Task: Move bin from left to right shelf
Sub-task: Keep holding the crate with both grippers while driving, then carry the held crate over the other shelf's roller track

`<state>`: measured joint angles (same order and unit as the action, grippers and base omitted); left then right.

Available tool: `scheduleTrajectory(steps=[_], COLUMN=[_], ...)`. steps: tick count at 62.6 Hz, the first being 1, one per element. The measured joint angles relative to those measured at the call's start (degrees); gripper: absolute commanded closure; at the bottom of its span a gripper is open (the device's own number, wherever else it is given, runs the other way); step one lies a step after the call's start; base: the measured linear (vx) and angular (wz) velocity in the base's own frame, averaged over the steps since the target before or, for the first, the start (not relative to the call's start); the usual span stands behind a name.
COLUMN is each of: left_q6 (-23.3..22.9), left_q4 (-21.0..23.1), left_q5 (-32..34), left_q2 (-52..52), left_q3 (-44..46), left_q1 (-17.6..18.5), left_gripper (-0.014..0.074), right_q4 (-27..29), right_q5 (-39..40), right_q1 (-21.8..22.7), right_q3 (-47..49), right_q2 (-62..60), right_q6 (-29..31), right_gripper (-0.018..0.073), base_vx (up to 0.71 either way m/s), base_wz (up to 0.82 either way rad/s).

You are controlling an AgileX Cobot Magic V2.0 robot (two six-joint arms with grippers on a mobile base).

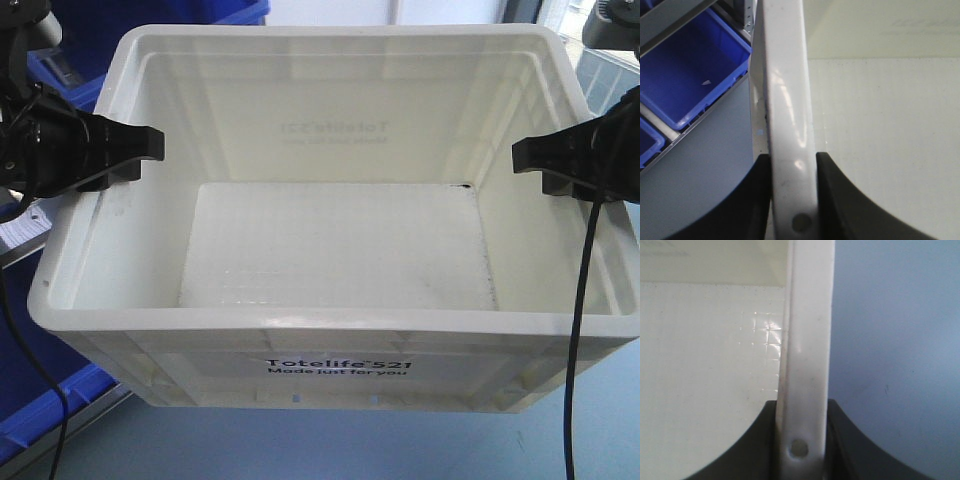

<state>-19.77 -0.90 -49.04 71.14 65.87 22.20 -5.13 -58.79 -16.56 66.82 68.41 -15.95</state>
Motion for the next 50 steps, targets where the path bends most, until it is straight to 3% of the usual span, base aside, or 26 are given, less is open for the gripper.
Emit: scheduleTrajectory(steps=[50], left_q6=[0.0], left_q4=[-0.1], left_q5=[0.0], left_q2=[0.0], left_q3=[0.0], left_q1=[0.0], left_gripper=[0.0524], right_q4=[0.1], right_q5=[0.0], right_q1=[0.0], right_q3=[0.0], right_q2=[0.0], right_q6=[0.0], right_gripper=[0.0559], base_vx=[0.09], base_wz=[0.56])
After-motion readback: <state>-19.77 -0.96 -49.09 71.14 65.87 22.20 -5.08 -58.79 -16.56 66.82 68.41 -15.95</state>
